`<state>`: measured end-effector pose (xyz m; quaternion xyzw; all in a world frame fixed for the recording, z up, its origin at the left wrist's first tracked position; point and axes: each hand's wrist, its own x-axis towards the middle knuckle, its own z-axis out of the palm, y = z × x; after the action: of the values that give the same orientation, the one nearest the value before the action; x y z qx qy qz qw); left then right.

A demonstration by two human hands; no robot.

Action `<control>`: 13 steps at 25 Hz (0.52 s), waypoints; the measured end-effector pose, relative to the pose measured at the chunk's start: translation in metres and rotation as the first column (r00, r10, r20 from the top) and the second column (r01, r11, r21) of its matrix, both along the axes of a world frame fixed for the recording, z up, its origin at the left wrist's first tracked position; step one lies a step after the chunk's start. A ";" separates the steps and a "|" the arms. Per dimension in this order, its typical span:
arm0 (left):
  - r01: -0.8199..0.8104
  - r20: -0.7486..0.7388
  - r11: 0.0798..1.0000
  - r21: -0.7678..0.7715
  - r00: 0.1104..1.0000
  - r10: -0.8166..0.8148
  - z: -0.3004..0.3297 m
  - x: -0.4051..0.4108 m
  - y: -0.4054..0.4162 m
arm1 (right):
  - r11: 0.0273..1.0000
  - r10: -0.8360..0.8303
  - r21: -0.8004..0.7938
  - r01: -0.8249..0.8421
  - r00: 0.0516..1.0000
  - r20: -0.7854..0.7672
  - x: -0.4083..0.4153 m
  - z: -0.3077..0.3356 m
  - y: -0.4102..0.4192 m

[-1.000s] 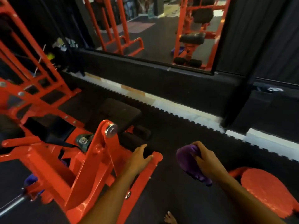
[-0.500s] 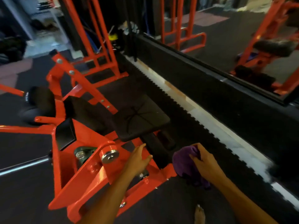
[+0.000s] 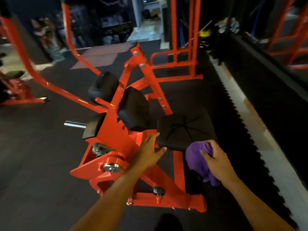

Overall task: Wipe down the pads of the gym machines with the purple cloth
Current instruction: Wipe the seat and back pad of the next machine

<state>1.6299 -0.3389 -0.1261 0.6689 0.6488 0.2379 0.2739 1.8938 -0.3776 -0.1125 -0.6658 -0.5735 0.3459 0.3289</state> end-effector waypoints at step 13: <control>-0.405 0.053 0.905 0.126 0.914 0.402 -0.004 -0.009 0.089 | 0.950 0.305 0.080 -0.301 0.952 -0.041 -0.034 -0.002 0.198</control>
<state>1.6211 -0.2502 -0.1305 0.5340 0.7520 0.3411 0.1816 1.8594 -0.1799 -0.1144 -0.5481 -0.6721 0.3887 0.3110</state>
